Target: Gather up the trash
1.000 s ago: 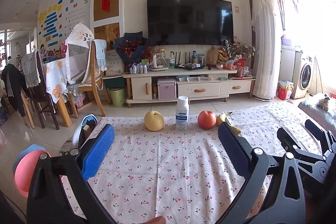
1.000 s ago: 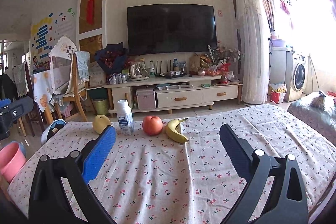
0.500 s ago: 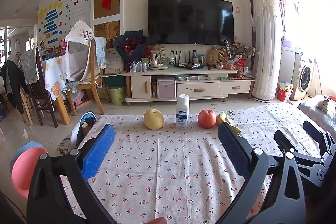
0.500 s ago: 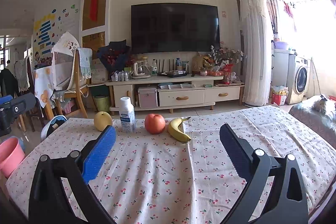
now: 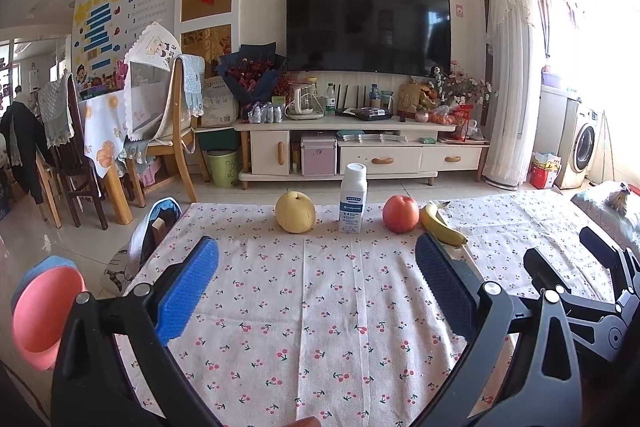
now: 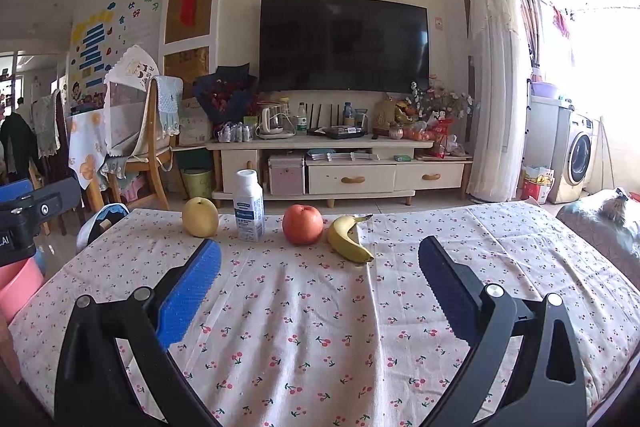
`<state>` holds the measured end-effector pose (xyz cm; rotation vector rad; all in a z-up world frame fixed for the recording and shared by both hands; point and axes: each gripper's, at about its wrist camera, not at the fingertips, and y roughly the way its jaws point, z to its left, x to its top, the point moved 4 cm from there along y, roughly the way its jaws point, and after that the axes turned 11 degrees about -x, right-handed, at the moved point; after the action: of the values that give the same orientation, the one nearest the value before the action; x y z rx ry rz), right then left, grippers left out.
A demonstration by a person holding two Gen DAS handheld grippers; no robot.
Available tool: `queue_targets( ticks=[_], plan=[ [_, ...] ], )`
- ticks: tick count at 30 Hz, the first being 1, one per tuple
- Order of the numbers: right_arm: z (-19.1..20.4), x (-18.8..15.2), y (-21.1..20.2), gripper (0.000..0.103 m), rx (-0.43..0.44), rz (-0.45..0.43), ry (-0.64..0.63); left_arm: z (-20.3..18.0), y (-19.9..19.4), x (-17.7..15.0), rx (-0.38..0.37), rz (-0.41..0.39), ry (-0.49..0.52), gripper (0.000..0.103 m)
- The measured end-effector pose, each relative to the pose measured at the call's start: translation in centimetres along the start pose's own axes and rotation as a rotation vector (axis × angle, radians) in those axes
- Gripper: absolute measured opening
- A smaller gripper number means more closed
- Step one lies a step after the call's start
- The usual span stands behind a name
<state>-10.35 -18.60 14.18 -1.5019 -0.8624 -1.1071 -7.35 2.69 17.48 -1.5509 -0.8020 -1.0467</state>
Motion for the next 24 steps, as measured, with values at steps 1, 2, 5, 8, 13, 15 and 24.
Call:
queue_targets(
  ticks=[1, 2, 5, 8, 13, 15, 24],
  plan=[
    [0.1, -0.1, 0.2, 0.098, 0.001, 0.005, -0.003, 0.1, 0.3, -0.1, 0.0, 0.004, -0.002, 0.099],
    [0.2, -0.1, 0.4, 0.098, 0.004, 0.012, -0.005, 0.1, 0.5, -0.2, 0.0, 0.007, -0.003, 0.099],
    [0.6, -0.4, 0.8, 0.098, 0.007, 0.016, -0.014, 0.2, 1.2, -0.6, -0.001, 0.015, -0.006, 0.099],
    [0.8, -0.5, 1.3, 0.098, 0.011, 0.023, -0.018, 0.1, 1.8, -0.9, -0.001, 0.022, -0.002, 0.099],
    [1.0, -0.7, 1.7, 0.098, 0.01, 0.026, -0.026, 0.1, 2.7, -1.3, -0.007, 0.035, -0.006, 0.099],
    [1.0, -0.6, 1.8, 0.098, 0.009, 0.027, -0.025, 0.0, 3.0, -1.4, -0.011, 0.037, -0.003, 0.099],
    [1.1, -1.6, 3.4, 0.098, 0.027, 0.081, -0.006, 0.0, 5.1, -2.9, -0.022, 0.071, 0.004, 0.099]
  ],
)
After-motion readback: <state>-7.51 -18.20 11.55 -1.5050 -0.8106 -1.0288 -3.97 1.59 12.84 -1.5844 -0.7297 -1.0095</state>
